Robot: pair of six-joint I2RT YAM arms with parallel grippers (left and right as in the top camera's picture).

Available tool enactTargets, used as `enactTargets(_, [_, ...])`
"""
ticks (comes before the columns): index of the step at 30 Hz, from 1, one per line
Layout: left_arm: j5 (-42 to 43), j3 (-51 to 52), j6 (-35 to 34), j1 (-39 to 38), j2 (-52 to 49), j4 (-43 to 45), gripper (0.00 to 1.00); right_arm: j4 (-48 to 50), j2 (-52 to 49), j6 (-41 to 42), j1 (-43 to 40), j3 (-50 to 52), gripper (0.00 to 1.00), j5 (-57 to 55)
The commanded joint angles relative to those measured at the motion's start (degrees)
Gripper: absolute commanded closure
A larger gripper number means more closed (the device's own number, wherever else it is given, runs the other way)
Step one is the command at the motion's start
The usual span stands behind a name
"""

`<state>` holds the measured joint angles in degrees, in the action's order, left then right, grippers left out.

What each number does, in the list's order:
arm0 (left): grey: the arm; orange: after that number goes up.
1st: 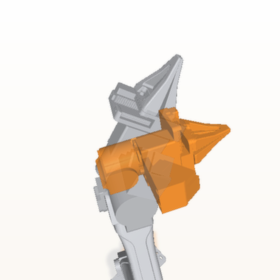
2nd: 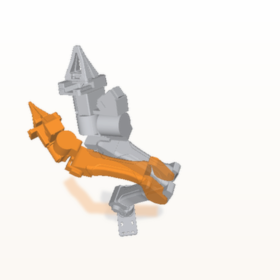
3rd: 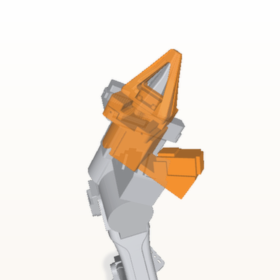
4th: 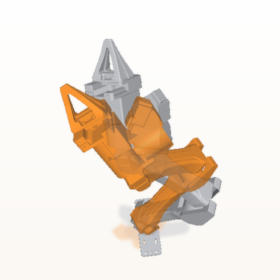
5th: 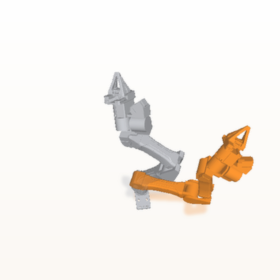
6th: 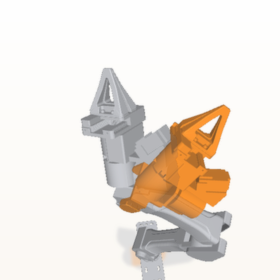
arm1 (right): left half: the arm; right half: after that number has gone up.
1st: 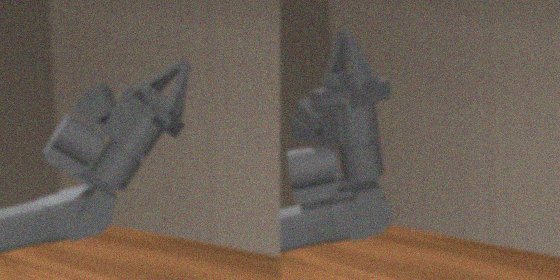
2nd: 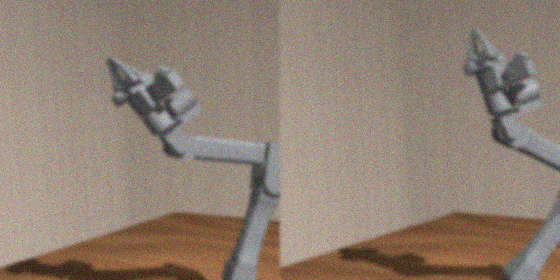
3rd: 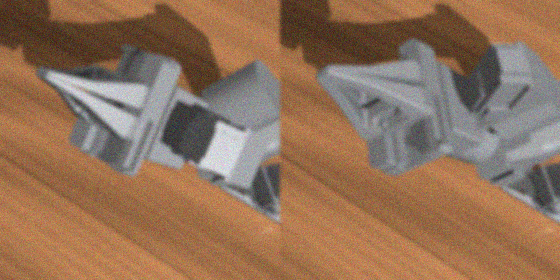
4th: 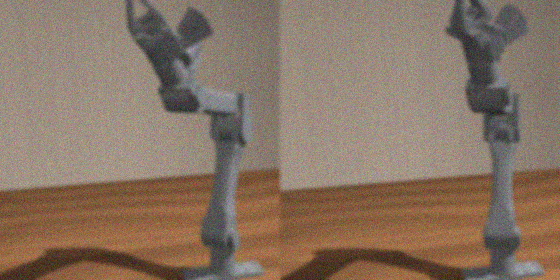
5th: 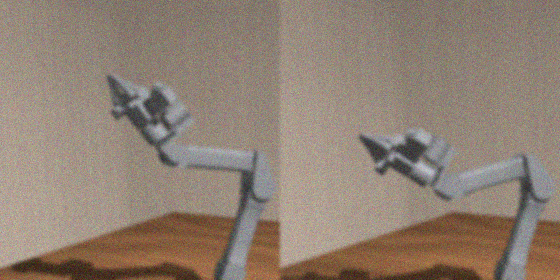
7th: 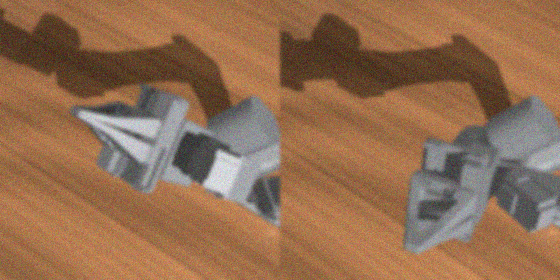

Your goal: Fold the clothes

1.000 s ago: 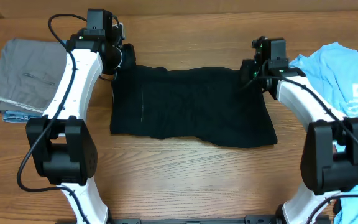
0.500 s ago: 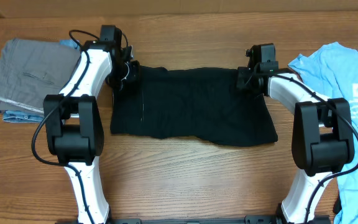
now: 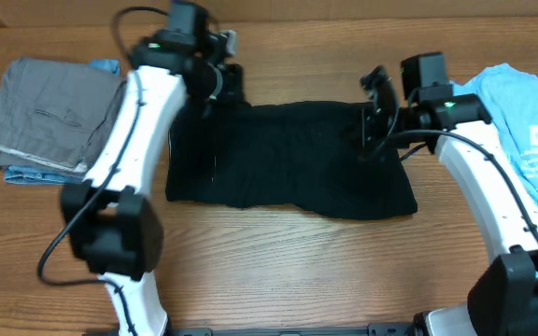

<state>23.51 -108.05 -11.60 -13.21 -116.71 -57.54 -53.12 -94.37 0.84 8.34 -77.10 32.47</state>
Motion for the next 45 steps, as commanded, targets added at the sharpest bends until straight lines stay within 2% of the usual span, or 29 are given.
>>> enactTargets(1, [2.1, 0.3, 0.6, -3.3, -7.1, 3.6, 0.96, 0.8, -0.1, -5.4, 0.1, 4.7, 0.96, 3.1])
enactTargets(4, [2.0, 0.3, 0.6, -4.4, -12.3, 7.3, 0.96, 4.9, -0.2, -7.4, 0.1, 10.7, 0.96, 3.0])
enactTargets(10, [1.2, 0.3, -1.3, -4.3, -19.0, 10.7, 0.96, 19.5, -0.3, -7.0, 0.1, 27.0, 0.96, 3.0])
enactTargets(11, [-0.1, 0.3, -1.3, -4.3, -19.5, 11.4, 0.91, 21.5, -0.3, -6.9, 0.1, 29.2, 0.96, 3.0])
enactTargets(12, [-1.5, 0.3, -1.3, -4.3, -19.6, 11.9, 0.77, 23.0, -0.3, -6.9, 0.1, 30.9, 0.96, 3.0])
enactTargets(13, [-2.4, 0.3, -1.3, -4.3, -19.6, 12.3, 0.71, 24.1, -0.3, -6.9, 0.1, 32.1, 0.96, 3.0])
enactTargets(16, [-3.5, 0.2, -1.7, -4.0, -19.6, 13.6, 0.68, 26.6, -0.3, -5.0, 0.1, 34.2, 0.96, -1.0])
enactTargets(18, [-3.1, 0.0, -4.0, -3.1, -19.6, 14.3, 0.73, 27.0, -0.3, -1.9, 0.1, 34.5, 0.96, -5.0])
enactTargets(19, [-0.4, -1.6, -4.1, -2.3, -19.6, 13.7, 0.81, 27.1, -0.3, -1.1, 0.1, 34.5, 0.96, -5.4])
enactTargets(20, [1.1, -2.9, -4.0, -1.8, -19.5, 12.8, 0.88, 27.2, -0.2, -0.8, 0.1, 34.3, 0.96, -5.3])
enactTargets(23, [2.0, -10.1, -3.3, -0.8, -19.2, 7.0, 0.96, 23.6, 0.0, -0.8, 0.1, 29.3, 0.96, -0.9])
enactTargets(27, [1.4, -20.8, -2.6, -0.6, -19.2, -2.9, 0.96, 15.2, 0.3, -0.8, 0.2, 18.9, 0.96, 2.2])
enactTargets(31, [1.6, -20.9, -2.6, -0.9, -19.4, -13.9, 0.96, 15.0, 0.2, -2.6, 0.7, 17.6, 0.96, 5.0])
enactTargets(34, [1.6, -17.4, -1.2, -1.7, -19.4, -21.9, 0.96, 15.0, -0.5, -2.8, 1.4, 18.1, 0.96, 4.9])
enactTargets(41, [0.6, -8.7, 1.3, -2.4, -19.4, -25.6, 0.96, 15.9, -7.8, -2.8, 3.6, 18.3, 0.96, 0.4])
enactTargets(45, [-8.1, -5.1, -1.4, -2.0, -19.4, -25.5, 0.96, 15.9, -13.4, -2.5, 3.7, 18.3, 0.96, -0.9])
